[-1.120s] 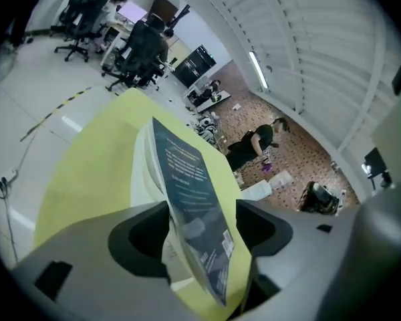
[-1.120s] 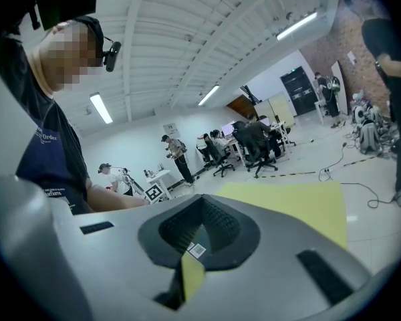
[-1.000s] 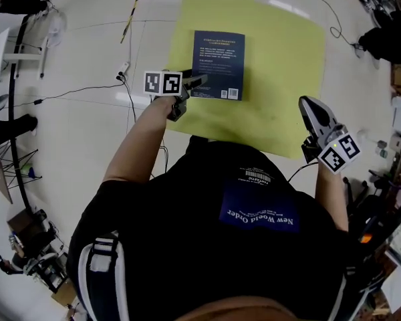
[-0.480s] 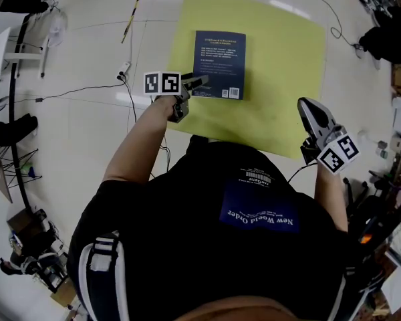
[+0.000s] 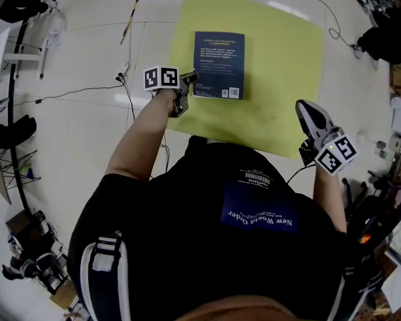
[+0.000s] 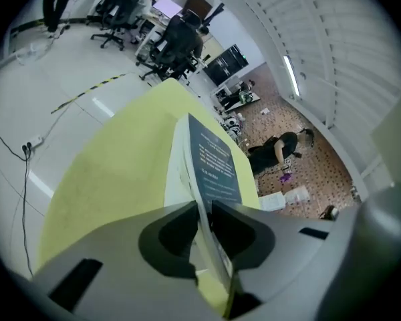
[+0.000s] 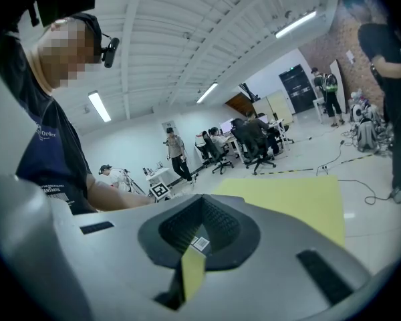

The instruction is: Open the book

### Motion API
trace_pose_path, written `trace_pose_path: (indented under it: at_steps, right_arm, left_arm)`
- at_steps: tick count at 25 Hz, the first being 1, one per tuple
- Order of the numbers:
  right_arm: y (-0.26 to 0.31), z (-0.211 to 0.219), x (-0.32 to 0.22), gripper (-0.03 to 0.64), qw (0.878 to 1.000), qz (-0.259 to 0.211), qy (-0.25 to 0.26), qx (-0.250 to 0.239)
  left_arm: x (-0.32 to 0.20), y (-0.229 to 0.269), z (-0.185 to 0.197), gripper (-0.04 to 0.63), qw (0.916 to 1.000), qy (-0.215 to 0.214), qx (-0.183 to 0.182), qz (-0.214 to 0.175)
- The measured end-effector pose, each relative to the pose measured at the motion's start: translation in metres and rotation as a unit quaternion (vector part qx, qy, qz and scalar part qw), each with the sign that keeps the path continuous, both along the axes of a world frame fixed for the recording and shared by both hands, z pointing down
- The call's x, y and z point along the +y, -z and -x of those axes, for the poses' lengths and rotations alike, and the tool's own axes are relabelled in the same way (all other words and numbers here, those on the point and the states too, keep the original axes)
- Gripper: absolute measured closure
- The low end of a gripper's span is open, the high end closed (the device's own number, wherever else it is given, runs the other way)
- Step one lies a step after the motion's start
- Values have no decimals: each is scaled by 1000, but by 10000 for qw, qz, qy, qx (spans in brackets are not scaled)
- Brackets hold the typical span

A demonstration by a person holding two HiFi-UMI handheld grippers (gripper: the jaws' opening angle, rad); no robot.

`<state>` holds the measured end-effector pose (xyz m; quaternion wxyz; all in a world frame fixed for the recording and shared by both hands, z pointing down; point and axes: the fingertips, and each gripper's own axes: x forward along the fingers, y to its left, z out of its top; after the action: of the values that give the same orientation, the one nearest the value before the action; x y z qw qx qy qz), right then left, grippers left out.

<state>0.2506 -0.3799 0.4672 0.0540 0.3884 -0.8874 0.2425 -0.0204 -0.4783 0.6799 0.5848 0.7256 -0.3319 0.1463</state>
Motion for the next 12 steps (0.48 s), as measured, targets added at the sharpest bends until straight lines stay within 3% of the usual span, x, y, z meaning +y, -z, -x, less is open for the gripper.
trace_pose_path:
  at_steps: [4,9,11,12]
  right_arm:
    - [-1,-4,1,630,10000,15,-44,0]
    - [1,-8,4,630,10000,-19,-76,-6]
    - [0,-12,6,630,9999,-13,-123,-15]
    - [0,-15,7,630,9999,-4,-149,-24]
  left_arm:
    - [0,-3,-1,522,9998,-120,-118,86]
    - [9,-10,12,518,9946,-526,-894,1]
    - [19,-12,12,504,9962,-373,-777,99]
    - [25,-16,10,460,9968,-307,-719,192]
